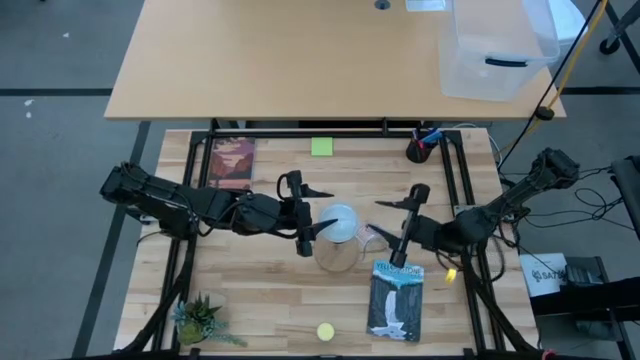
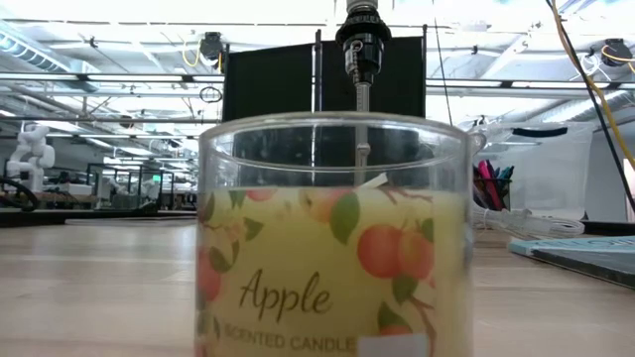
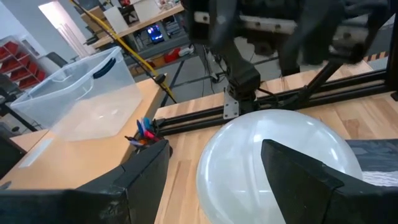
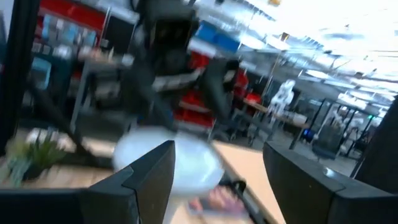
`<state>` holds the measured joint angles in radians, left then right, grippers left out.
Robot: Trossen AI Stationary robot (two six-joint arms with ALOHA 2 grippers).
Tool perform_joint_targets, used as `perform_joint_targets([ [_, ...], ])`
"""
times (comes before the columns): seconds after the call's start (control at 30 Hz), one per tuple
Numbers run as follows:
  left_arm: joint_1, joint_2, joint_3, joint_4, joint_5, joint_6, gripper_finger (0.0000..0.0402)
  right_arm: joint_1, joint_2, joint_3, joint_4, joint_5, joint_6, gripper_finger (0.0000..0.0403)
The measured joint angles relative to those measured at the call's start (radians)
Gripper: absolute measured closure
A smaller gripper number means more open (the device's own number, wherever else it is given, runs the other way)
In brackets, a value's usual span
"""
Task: Screw lightbulb
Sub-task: Insert the white lightbulb into the brown lamp
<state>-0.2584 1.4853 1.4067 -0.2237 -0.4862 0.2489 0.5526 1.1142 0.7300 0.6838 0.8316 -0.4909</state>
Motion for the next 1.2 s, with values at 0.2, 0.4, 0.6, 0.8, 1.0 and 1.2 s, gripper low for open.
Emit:
perform_joint_targets([
  [0.2,0.001,0.0,0.0,0.0,-0.003,0.0,0.0138,-0.078,0.0,0.0,0.026,-0.051,0.046,0.0165],
  [0.4,0.001,0.0,0.0,0.0,-0.004,-0.004,0.0138,-0.11,0.003,0.0,-0.088,-0.17,0.171,0.0165],
  [0.6,0.001,0.0,0.0,0.0,-0.004,-0.003,0.0138,-0.123,0.011,0.0,-0.083,-0.19,0.195,0.0165],
  [0.8,0.001,0.0,0.0,0.006,-0.004,-0.003,0.0138,-0.166,0.012,0.0,-0.095,-0.207,0.216,0.0165],
  [1.0,-0.007,0.0,0.0,0.012,-0.022,0.009,0.0138,-0.167,0.012,0.0,-0.098,-0.211,0.215,0.0165],
  [1.2,-0.007,0.0,0.0,0.032,-0.023,0.023,0.0138,-0.167,0.012,0.0,-0.098,-0.21,0.215,0.0165],
])
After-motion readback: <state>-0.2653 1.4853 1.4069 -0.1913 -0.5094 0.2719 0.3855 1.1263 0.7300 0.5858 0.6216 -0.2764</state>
